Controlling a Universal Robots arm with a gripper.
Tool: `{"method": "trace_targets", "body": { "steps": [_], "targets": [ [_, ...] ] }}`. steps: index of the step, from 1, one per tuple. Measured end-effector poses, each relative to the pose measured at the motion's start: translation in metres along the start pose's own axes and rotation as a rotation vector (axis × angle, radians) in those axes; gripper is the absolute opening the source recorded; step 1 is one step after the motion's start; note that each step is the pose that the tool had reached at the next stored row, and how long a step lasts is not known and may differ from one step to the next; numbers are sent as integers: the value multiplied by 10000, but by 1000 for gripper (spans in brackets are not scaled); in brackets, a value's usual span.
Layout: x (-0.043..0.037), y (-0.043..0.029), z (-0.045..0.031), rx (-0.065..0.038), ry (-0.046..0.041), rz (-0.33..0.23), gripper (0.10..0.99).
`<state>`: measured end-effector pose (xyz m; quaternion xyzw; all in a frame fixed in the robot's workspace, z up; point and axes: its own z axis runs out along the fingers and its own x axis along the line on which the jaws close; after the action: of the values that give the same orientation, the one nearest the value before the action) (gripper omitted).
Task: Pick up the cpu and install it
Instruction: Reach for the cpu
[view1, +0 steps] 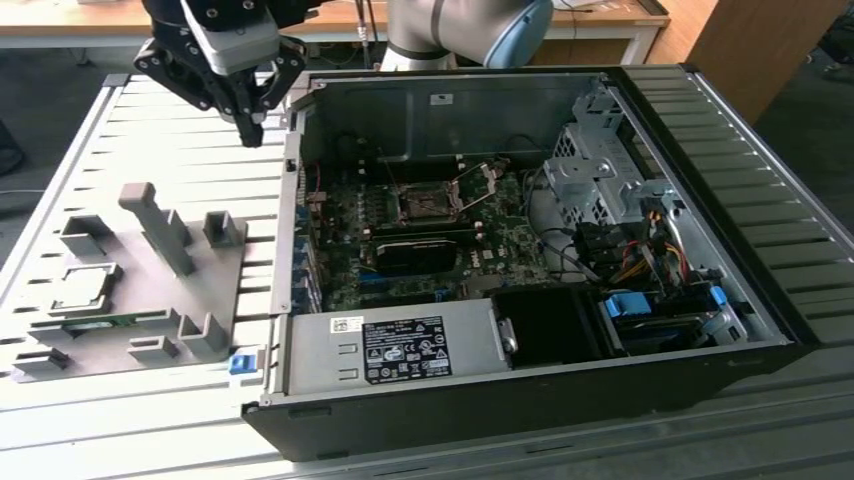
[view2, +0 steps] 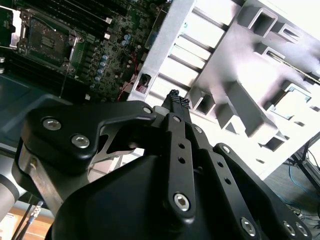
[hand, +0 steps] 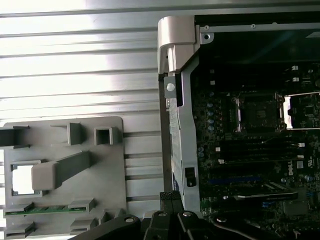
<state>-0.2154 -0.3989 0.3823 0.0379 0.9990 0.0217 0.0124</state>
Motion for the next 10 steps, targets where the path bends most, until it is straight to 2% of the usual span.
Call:
{"method": "trace_targets", "body": {
  "steps": [10],
  "targets": [
    [67,-5,7,1,5,0,106]
  ]
}}
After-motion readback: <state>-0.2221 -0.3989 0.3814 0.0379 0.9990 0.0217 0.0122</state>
